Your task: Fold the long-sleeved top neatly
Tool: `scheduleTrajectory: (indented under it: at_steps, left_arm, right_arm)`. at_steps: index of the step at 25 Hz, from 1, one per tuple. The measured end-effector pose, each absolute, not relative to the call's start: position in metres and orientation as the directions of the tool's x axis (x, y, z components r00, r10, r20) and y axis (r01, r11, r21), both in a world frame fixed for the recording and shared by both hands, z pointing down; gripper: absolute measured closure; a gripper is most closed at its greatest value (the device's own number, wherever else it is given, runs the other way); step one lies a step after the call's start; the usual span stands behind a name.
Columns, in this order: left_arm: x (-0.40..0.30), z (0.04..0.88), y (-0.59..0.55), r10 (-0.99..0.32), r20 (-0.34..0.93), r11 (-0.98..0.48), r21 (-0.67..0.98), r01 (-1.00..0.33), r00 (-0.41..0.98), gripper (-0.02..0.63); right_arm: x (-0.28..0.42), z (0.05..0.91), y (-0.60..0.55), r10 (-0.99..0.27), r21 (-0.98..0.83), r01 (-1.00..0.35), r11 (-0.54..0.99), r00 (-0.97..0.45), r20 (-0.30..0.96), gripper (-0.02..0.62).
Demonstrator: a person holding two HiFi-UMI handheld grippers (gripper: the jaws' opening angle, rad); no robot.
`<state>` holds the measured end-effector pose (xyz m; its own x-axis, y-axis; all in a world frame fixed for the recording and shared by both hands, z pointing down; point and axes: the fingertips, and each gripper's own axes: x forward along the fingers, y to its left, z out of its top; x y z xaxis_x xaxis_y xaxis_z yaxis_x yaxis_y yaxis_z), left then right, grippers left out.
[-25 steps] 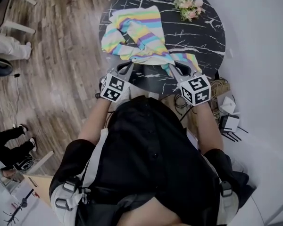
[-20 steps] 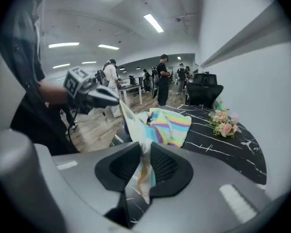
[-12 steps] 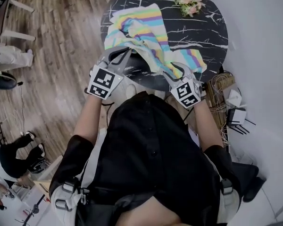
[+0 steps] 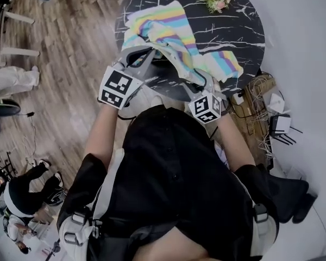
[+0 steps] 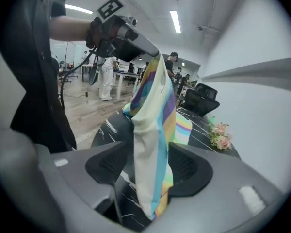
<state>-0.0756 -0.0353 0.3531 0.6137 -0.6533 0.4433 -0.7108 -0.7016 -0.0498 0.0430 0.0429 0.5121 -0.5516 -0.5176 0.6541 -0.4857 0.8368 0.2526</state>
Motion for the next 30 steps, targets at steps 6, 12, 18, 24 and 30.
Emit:
scheduleTrajectory:
  at_steps: [6, 12, 18, 24, 30]
  left_arm:
    - [-0.079, 0.358, -0.038, -0.576, 0.449, -0.768, -0.012, -0.640, 0.683, 0.594]
    - [-0.090, 0.387, -0.032, -0.507, 0.479, -0.816, 0.000, -0.577, 0.717, 0.594]
    - [-0.090, 0.410, -0.016, -0.425, 0.492, -0.855, 0.057, -0.515, 0.760, 0.592]
    - [-0.071, 0.439, 0.003, -0.363, 0.485, -0.900, 0.039, -0.435, 0.795, 0.589]
    - [-0.056, 0.484, 0.031, -0.301, 0.528, -0.908, 0.095, -0.407, 0.794, 0.487]
  right_arm:
    - [0.043, 0.530, 0.036, -0.661, 0.341, -0.619, 0.708, -0.410, 0.628, 0.350]
    - [0.048, 0.531, 0.028, -0.760, 0.386, -0.729, 0.566, -0.280, 0.587, 0.453]
    - [0.074, 0.495, 0.049, -0.804, 0.342, -0.804, 0.486, -0.258, 0.536, 0.575]
    - [0.100, 0.446, 0.052, -0.812, 0.196, -0.873, 0.447, -0.304, 0.499, 0.577]
    - [0.112, 0.429, 0.046, -0.791, 0.190, -0.865, 0.464, -0.308, 0.529, 0.578]
